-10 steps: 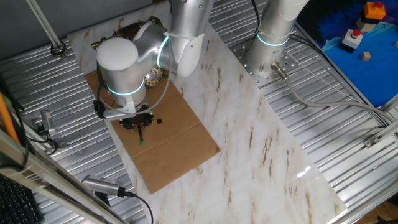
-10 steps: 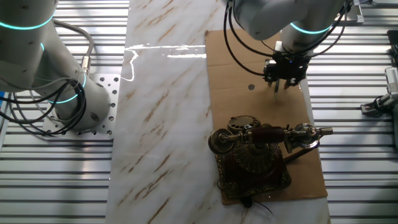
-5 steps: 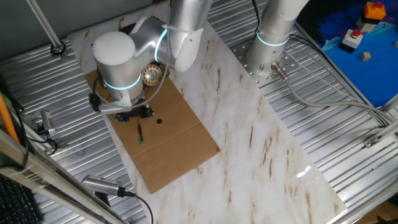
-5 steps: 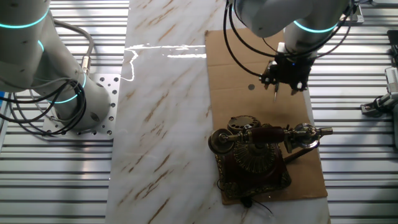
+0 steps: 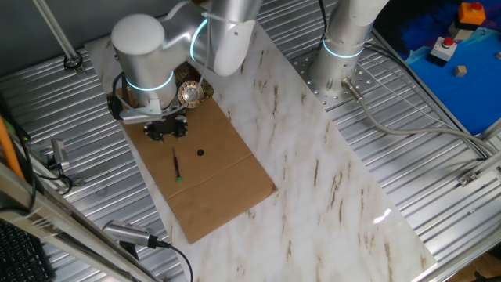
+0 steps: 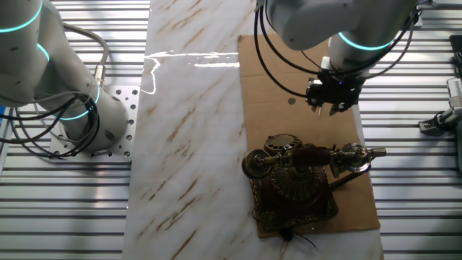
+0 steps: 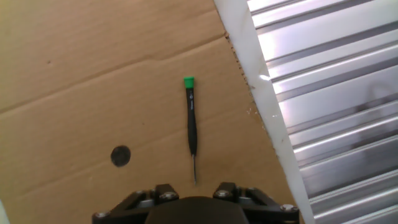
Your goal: Dial a number on an old rotary phone
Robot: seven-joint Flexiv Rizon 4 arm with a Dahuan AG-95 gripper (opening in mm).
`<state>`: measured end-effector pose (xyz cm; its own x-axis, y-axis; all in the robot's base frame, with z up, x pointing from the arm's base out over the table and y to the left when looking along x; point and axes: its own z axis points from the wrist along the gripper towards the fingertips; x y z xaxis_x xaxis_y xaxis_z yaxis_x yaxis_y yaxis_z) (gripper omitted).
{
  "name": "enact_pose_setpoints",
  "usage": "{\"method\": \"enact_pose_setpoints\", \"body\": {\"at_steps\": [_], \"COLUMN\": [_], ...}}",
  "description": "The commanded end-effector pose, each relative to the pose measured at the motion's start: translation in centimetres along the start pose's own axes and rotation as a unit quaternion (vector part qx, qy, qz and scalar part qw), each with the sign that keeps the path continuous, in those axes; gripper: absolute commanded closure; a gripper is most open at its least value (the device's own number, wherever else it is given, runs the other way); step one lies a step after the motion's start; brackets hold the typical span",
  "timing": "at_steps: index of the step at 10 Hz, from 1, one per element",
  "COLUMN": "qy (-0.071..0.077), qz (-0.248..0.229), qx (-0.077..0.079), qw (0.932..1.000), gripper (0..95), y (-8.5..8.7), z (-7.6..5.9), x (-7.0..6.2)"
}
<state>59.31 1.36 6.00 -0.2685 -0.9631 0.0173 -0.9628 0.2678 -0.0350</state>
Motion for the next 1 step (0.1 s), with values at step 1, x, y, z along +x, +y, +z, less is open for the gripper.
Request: {"method": "enact_pose_setpoints", "body": {"at_steps": [1], "qy": [-0.002], "qz": [0.001], "qx": [0.001], "qw": [1.0], "gripper": [95.0], "y": [0.02], "z": [0.0], "x": [0.08]}}
